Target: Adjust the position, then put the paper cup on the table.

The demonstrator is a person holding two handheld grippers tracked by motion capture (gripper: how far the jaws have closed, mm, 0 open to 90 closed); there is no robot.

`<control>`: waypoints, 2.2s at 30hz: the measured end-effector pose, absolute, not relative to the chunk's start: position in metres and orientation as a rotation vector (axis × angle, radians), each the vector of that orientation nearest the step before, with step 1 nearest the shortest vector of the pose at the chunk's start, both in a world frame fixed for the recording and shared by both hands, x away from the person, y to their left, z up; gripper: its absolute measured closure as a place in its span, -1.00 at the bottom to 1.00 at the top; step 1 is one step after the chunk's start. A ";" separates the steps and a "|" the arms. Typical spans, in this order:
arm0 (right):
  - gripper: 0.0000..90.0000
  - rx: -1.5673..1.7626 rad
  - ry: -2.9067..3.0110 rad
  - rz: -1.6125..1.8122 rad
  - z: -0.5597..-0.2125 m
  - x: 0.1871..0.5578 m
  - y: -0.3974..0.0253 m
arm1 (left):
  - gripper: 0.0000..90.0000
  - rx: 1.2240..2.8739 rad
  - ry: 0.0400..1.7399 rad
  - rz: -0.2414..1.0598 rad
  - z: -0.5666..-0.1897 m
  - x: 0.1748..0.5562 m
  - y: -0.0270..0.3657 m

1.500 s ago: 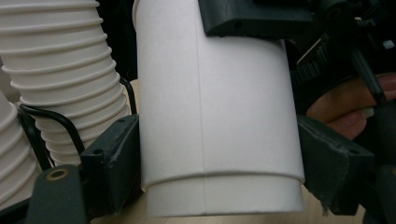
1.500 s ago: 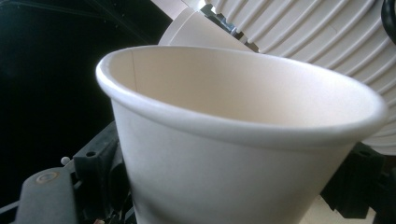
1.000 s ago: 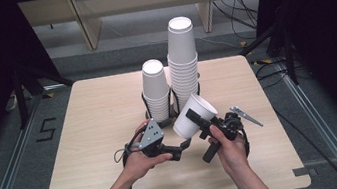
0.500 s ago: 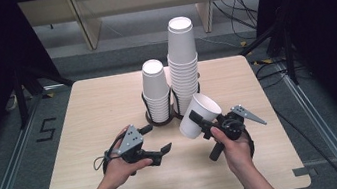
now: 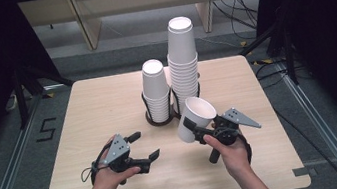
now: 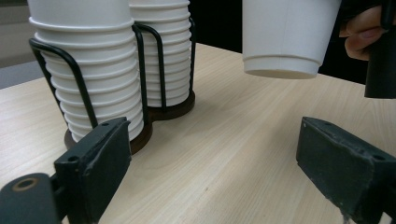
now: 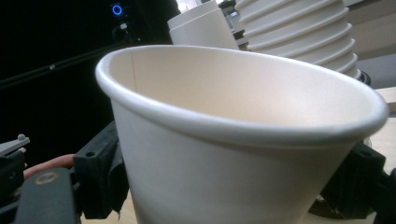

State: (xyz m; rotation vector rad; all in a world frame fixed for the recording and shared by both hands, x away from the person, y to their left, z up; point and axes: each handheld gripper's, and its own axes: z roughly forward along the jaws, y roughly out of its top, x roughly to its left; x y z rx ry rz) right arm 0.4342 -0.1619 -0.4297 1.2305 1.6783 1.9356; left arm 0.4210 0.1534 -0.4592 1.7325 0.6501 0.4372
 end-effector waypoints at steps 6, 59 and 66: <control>-0.62 1.201 1.700 1.924 -0.428 0.431 -0.157 | -0.78 1.716 0.666 0.442 -0.461 0.420 0.158; -0.64 0.866 1.909 1.739 -0.433 0.420 -0.107 | -1.00 1.803 0.536 0.400 -0.457 0.417 0.104; -0.64 0.864 1.930 1.748 -0.432 0.419 -0.105 | -0.95 1.799 0.506 0.399 -0.455 0.423 0.096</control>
